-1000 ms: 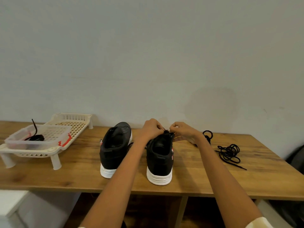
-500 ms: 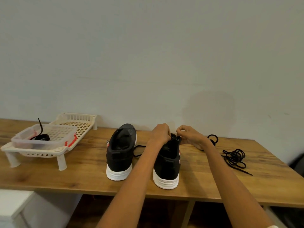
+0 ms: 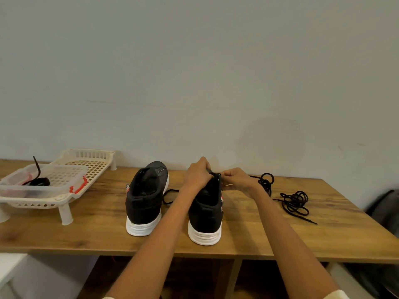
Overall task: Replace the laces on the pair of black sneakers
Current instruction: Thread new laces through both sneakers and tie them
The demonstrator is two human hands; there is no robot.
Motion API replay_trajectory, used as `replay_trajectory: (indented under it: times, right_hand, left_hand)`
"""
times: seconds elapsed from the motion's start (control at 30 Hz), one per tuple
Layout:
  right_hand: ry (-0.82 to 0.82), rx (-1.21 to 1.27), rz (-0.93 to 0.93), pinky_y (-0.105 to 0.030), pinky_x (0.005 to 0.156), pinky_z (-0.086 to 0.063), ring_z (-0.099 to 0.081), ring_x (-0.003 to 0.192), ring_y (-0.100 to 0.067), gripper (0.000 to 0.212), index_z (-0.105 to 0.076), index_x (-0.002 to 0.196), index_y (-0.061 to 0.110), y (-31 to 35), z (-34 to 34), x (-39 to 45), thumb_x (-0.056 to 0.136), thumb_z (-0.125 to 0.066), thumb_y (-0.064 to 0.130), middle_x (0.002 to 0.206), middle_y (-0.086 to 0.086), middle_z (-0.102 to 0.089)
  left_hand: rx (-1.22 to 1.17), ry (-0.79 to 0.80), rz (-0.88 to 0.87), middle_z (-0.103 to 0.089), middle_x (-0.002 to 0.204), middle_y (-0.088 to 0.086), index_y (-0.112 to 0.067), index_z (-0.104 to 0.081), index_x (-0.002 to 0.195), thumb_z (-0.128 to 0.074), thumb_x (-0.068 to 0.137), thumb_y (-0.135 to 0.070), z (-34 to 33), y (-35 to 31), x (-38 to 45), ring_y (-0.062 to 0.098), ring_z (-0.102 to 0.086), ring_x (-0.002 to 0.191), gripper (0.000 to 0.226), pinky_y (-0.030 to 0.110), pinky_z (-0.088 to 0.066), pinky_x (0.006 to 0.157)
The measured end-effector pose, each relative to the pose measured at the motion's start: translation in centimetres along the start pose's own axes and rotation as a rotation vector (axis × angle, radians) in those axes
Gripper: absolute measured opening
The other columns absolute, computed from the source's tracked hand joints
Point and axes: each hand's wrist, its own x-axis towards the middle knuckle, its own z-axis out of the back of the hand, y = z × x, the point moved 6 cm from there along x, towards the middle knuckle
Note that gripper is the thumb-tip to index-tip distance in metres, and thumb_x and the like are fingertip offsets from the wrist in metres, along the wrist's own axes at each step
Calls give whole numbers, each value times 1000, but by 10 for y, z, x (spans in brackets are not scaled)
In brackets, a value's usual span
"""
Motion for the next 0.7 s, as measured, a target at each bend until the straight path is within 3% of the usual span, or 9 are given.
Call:
replay_trajectory:
  times: [0.1,0.2,0.33,0.43,0.53,0.63,0.7]
  right_hand:
    - [1,1,2,-23,70,-57,-68,75,-15,17,-70,86,4,-2,2,2,94,-56,9,78,-6,-70]
    - [-18,-139,37,-23,70,-58,-68,73,-14,17,-69,82,7,3,5,5,94,-57,10,77,-6,-69]
    - [-185,-309,185,-23,67,-57,-64,73,-15,15,-62,94,4,29,10,7,97,-51,13,82,-6,-66]
    - [-379,-28,290,-29,71,-58,-64,69,-14,15,-60,95,4,47,23,1,98,-50,16,85,-7,-66]
    - [-443,353,401,-29,71,-58,-66,68,-14,14,-56,99,3,64,34,-6,100,-48,15,94,-10,-68]
    - [-423,615,453,-25,68,-57,-66,66,-13,13,-53,103,3,71,39,-12,99,-48,14,88,-9,-68]
    - [-380,550,422,-24,66,-57,-64,63,-12,12,-57,101,3,64,39,-14,98,-51,13,83,-9,-66]
  left_hand:
    - [-19,5,10,-65,95,6,-18,-53,92,-61,84,-10,0,0,-1,25,-61,88,14,40,-53,78]
    - [-2,23,-31,-68,104,4,-20,-68,97,-61,85,-11,-4,-2,1,22,-62,95,16,36,-53,81]
    - [-68,10,52,-70,106,1,-28,-76,90,-53,81,-14,-1,1,5,24,-60,103,29,43,-51,91]
    - [-74,99,119,-67,106,4,-31,-70,73,-52,81,-36,-7,3,6,28,-56,103,21,47,-43,96]
    - [-13,141,58,-69,105,0,-32,-72,86,-51,86,-56,-12,0,9,24,-56,105,32,49,-40,98]
    - [-37,42,44,-69,105,-6,-29,-73,93,-60,86,-48,-2,-4,15,18,-57,105,24,42,-35,99]
    - [-197,-112,64,-72,101,-1,-20,-75,94,-65,86,-38,18,-4,18,19,-61,99,22,36,-42,94]
